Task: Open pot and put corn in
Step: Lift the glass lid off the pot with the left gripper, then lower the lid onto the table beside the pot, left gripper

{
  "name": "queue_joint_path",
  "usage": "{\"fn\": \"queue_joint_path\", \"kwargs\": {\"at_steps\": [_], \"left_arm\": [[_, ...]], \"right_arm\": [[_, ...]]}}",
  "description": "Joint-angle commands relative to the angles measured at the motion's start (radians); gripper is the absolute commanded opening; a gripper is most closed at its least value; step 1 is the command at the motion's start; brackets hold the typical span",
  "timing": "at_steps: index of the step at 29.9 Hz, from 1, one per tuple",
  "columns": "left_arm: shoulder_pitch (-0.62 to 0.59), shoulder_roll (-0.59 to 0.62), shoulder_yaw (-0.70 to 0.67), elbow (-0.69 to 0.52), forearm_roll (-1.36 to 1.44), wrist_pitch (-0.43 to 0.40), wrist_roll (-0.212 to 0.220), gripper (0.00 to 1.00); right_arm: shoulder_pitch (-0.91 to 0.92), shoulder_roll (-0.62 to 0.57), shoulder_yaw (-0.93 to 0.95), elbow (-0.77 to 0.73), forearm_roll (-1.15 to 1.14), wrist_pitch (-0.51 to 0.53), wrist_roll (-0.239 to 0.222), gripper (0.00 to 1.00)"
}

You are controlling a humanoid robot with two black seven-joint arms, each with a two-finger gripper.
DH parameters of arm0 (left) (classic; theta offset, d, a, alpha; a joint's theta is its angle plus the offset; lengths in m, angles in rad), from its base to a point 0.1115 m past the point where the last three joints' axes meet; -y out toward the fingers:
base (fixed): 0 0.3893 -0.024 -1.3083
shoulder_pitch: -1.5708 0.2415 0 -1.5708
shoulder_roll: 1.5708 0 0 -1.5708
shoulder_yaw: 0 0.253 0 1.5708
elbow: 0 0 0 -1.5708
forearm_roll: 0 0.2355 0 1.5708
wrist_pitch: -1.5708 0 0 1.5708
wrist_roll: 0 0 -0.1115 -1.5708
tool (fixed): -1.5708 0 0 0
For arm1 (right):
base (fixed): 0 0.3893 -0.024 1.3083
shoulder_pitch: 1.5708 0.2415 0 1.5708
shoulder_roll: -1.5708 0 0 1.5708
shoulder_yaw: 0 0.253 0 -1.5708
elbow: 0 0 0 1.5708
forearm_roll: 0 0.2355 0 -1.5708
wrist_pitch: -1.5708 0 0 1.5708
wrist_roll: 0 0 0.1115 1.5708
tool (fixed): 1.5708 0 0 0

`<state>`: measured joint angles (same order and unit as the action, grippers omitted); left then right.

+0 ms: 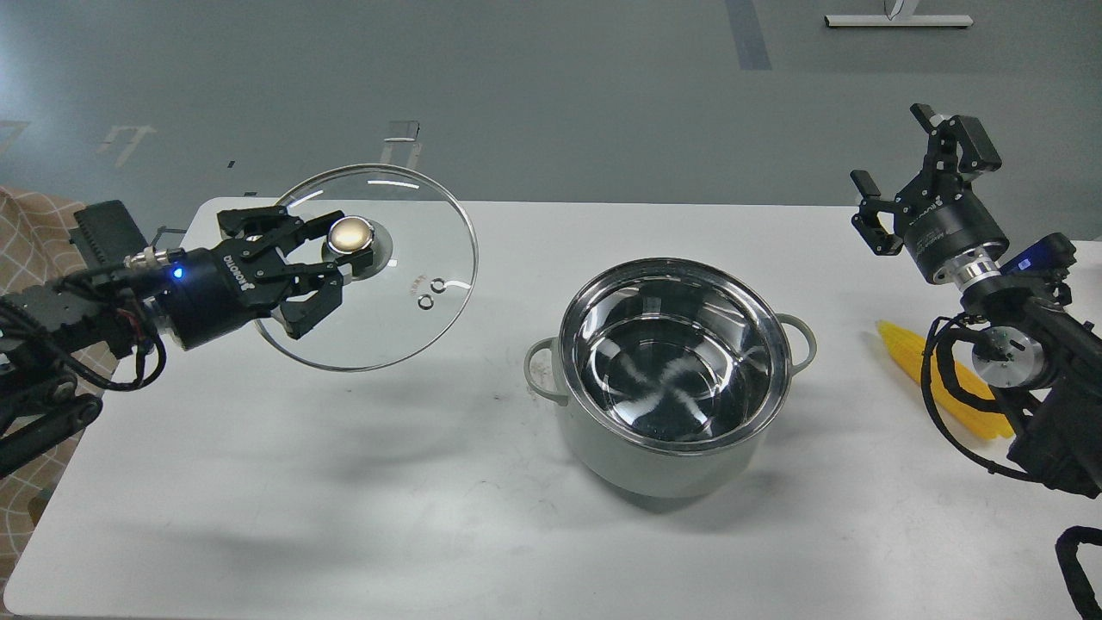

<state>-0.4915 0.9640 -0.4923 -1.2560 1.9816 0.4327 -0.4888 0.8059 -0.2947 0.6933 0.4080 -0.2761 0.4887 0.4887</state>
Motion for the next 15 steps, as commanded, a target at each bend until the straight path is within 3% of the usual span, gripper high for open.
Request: {"fn": "queue_joint_path", "kwargs": {"at_steps": [1, 6, 15], "left_arm": [[0.048, -0.047, 0.004, 0.093, 0.003, 0.056, 0.000, 0.14], [0.117, -0.079, 0.011, 0.211, 0.006, 0.056, 0.000, 0.16], [0.169, -0.117, 0.009, 0.276, 0.000, 0.056, 0.000, 0.16]], "right_arm": [[-0.010, -0.001, -0.005, 0.002, 0.000, 0.000, 0.000, 1.00], [-0.013, 0.000, -0.005, 0.002, 0.000, 0.000, 0.000, 1.00], [-0.013, -0.001, -0.005, 0.002, 0.000, 0.000, 0.000, 1.00]]}}
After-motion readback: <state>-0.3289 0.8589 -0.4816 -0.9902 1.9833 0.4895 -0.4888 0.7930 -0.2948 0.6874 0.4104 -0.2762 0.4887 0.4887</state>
